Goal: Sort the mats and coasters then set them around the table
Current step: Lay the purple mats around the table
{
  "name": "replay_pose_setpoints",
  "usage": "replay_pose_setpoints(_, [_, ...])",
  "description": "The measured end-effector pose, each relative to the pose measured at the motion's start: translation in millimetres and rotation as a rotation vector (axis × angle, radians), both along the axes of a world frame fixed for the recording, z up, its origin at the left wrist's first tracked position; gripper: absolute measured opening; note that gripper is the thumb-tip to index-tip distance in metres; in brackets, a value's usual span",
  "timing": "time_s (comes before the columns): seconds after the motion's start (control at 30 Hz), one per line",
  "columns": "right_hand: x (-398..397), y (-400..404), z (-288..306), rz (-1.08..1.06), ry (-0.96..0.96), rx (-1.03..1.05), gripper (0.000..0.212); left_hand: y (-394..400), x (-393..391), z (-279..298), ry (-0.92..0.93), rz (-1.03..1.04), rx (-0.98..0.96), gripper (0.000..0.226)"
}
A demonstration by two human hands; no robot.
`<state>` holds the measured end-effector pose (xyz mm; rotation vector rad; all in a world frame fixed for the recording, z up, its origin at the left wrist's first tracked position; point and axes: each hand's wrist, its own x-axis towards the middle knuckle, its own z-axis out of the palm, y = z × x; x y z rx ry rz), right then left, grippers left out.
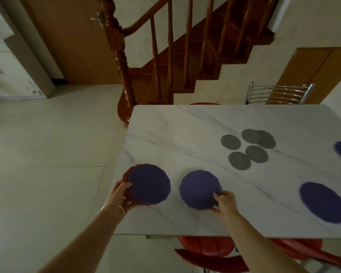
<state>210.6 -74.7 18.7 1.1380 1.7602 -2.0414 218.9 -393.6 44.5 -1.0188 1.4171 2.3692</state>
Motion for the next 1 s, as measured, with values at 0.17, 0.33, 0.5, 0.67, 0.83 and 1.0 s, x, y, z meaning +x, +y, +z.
replay_pose_setpoints(0.17, [-0.7, -25.4, -13.8, 0.044, 0.036, 0.017, 0.021, -1.0, 8.1, -7.1, 0.006, -0.020, 0.045, 0.029])
replay_pose_setpoints(0.33, [9.9, -22.1, -25.1, 0.238, 0.090, 0.443, 0.002, 3.3, 15.2, -11.3, 0.008, -0.059, 0.051, 0.032])
replay_pose_setpoints(0.5, [24.3, -23.5, -18.3, 0.585, 0.081, 1.010, 0.042, 10.0, 17.0, -15.1, -0.003, -0.065, 0.056, 0.027])
replay_pose_setpoints(0.67, [24.3, -24.8, -26.6, 0.889, 0.047, 1.165, 0.066, 23.2, 15.2, -18.1, -0.002, -0.106, 0.064, 0.044])
replay_pose_setpoints(0.83, [26.1, -19.6, -40.7, 1.014, 0.020, 1.186, 0.072, 34.7, 11.9, -24.6, -0.002, -0.096, 0.060, 0.022])
replay_pose_setpoints(1.0, [22.4, -13.7, -43.2, 1.038, 0.049, 1.199, 0.069, 43.9, 11.8, -26.8, 0.002, -0.112, 0.058, 0.025])
